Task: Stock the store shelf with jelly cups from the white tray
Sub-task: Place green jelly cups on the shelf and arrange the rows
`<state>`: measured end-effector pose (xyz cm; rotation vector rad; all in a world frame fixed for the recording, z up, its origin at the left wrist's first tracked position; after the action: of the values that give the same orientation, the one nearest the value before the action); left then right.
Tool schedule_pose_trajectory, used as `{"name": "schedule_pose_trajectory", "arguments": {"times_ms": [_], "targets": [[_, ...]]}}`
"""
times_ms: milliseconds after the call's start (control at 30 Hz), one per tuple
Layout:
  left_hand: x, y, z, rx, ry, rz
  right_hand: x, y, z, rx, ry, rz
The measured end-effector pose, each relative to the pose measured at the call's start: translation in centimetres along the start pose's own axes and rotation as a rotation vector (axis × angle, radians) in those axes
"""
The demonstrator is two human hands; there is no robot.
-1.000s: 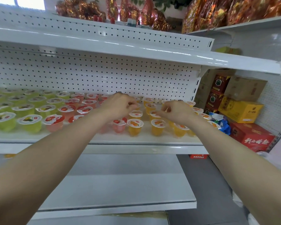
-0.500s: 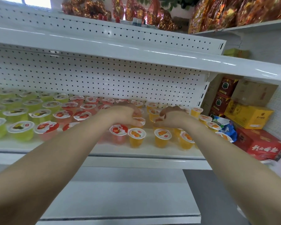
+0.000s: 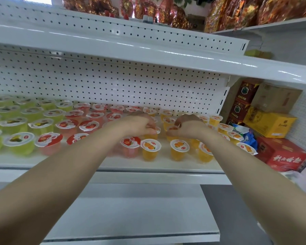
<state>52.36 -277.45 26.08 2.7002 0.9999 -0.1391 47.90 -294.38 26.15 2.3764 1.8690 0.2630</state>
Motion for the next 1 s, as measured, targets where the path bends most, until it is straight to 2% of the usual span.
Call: {"name": "schedule_pose_trajectory", "arguments": {"times_ms": [400,567,667,1000], "targets": [[0.3,0.1,-0.8,0.006,0.011,-0.003,-0.4,0.4,-0.8,0.025,0.003,-0.010],[0.1,2.8,-2.1,-0.169,0.004,0.007,-3.6,2.2,-2.5,-0.160,0.037,0.053],[-0.8,5.3,-1.9,-0.189,-0.007,0.062,-6.6,3.9,-3.3,-0.215,0.022,0.075],[-5.7,15.7,2.0,-0.087,0.080,0.129,-12.8,9.1,-2.0,-0.058,-0.016,0.046]]}}
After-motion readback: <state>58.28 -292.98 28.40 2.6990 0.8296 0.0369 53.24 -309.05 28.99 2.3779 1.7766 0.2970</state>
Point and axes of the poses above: each hand's wrist, its own y-axis towards the middle knuckle, its own z-axis out of the palm, x = y × z, the point moved 6 cm from there along y, towards the middle knuckle, and after that the axes turned 8 degrees about -x, right-handed, at the moved point
